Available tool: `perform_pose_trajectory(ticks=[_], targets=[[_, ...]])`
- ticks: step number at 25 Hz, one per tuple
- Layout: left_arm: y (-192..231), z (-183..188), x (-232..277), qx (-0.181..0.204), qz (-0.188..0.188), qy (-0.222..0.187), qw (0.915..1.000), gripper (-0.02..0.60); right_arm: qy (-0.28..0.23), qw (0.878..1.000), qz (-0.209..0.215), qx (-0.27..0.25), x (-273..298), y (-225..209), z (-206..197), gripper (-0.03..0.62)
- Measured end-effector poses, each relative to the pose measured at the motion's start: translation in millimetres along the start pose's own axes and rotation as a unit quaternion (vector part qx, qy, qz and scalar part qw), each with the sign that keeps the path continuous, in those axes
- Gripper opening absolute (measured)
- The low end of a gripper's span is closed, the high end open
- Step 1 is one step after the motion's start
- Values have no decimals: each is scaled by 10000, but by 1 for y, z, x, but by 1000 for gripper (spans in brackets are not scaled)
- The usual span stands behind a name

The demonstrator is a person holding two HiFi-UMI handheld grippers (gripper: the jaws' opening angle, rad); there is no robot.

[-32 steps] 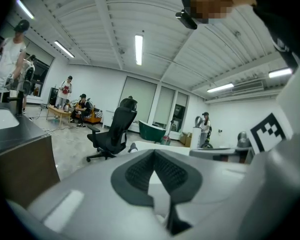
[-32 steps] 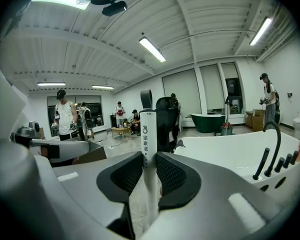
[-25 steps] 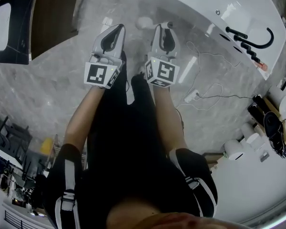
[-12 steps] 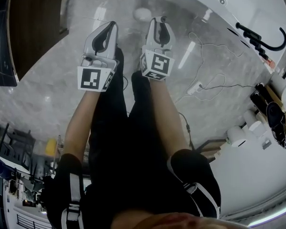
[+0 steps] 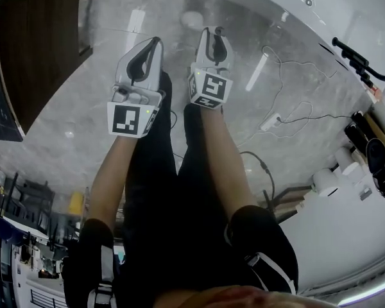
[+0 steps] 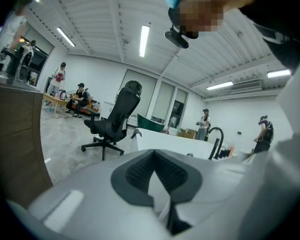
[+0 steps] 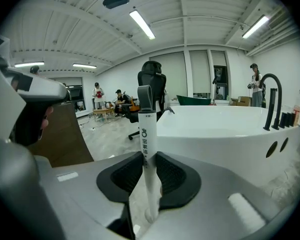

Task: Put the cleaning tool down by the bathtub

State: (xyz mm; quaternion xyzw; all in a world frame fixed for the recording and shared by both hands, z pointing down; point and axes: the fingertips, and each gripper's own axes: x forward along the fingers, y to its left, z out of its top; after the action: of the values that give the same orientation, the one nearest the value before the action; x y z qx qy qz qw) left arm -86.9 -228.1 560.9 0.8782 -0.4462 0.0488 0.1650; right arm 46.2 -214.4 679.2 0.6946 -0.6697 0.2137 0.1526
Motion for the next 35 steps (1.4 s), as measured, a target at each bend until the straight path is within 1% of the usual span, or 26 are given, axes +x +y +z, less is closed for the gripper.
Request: perform_pose_trajectory(ticks=[6, 11, 16, 26, 31, 35], targets=[[9, -24, 24, -56, -120, -83, 9999, 8, 169, 9998, -59, -26, 39, -9, -47, 87], [18, -43, 33, -135, -200, 5, 9997, 8, 355, 9993, -133, -50, 62, -12, -79, 89], [23, -61, 49, -48, -312, 43, 9995, 8, 383, 9992, -141, -55, 81, -17, -103, 87], [36, -71, 70, 15, -334, -125, 9994, 8, 455, 9988, -154, -27, 112, -17, -138, 87], [41, -80, 71, -56, -301, -102, 9995, 8, 633, 9978, -181, 40, 127, -18, -158, 87], [42, -75, 74, -93, -338, -167, 9992, 8, 824, 9963, -177, 162, 139, -20, -173, 87]])
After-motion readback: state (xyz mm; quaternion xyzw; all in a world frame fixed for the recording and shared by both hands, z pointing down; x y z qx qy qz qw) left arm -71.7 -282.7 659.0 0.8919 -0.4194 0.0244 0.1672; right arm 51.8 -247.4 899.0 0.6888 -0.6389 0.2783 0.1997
